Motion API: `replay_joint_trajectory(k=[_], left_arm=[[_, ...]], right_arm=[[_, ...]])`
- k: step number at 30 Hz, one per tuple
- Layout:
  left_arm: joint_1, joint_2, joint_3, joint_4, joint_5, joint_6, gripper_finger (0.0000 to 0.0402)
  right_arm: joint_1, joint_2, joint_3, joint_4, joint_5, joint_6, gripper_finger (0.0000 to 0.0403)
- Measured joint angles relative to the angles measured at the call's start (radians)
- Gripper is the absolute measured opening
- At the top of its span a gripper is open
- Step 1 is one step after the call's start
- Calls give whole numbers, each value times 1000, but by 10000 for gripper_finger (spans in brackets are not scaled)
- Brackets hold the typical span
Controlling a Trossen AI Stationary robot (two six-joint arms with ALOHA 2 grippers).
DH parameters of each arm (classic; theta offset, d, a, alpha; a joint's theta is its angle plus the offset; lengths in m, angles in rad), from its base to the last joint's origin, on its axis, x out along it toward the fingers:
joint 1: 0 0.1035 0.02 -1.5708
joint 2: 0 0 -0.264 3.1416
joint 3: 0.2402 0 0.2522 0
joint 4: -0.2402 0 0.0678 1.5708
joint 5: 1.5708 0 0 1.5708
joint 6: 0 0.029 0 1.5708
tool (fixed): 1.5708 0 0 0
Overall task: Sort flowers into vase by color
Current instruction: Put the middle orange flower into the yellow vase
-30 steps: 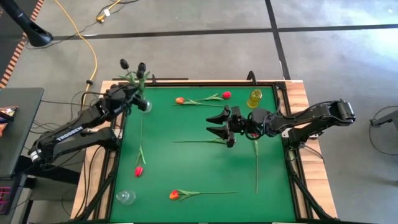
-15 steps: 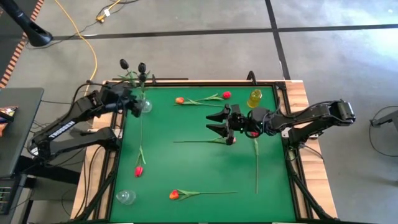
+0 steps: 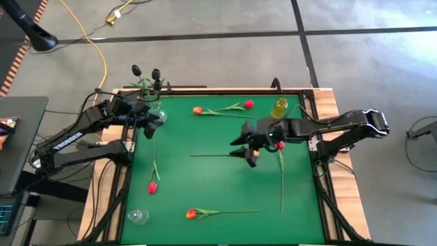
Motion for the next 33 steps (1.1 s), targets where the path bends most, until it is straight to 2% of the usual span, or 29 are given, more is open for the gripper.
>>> replay_joint_trajectory(k=[2,9,16,23,33], left_arm=[[-4,0,0,2,-20,-1,165],[-4,0,-1,2,-27,1,165],[-32,0,-1,-82,111,-27,165],[-166,2,-1,-111,140,-84,165],[-380,58,-2,-153,81,-215,165]], right_arm=[[1,11,23,-56,0,0,244],[6,37,25,-60,2,0,244],[6,71,26,-51,2,0,244],[6,94,24,-54,1,-8,244],[-13,97,25,-54,0,-8,244]])
